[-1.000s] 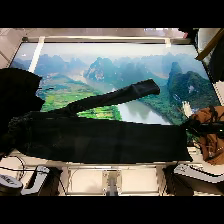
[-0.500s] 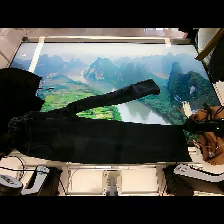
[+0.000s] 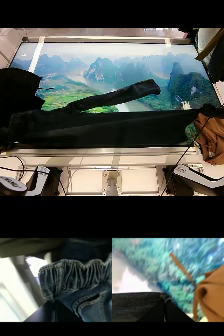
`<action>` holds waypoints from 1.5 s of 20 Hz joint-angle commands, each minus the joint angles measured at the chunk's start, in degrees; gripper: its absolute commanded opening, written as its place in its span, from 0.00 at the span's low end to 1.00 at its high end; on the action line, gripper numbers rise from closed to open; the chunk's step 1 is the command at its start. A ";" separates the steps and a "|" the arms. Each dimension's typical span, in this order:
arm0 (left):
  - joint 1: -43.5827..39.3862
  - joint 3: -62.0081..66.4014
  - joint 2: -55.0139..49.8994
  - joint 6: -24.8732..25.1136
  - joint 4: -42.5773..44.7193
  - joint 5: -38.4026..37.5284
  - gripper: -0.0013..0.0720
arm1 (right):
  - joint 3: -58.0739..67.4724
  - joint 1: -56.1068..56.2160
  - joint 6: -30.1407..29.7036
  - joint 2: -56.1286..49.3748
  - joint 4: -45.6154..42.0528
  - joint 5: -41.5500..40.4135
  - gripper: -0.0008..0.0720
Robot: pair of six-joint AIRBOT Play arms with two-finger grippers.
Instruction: Fold the clothes and pants, and hang the long-sleeved shirts on hangers.
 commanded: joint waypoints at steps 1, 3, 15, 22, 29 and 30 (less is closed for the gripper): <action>-4.72 0.13 0.59 2.05 -3.98 0.52 0.06 | 0.44 1.42 2.36 -1.25 -0.15 -4.04 0.06; -7.89 0.00 0.59 1.46 1.42 1.77 0.06 | -0.07 3.72 5.53 -3.61 -0.11 -7.30 0.06; -8.28 0.07 1.49 0.11 -4.98 2.71 0.71 | -0.07 1.70 12.55 -2.89 -7.96 -0.74 0.65; -8.28 0.07 1.44 0.83 -4.98 4.15 0.71 | -14.91 -11.78 6.93 -1.84 -7.17 5.79 0.65; -8.28 0.07 1.44 1.81 -4.98 4.15 0.70 | -16.44 -11.67 6.95 -1.86 -6.25 5.68 0.63; -8.28 0.07 1.44 1.84 -4.98 4.15 0.70 | -16.46 -11.67 6.95 -1.86 -5.95 5.70 0.63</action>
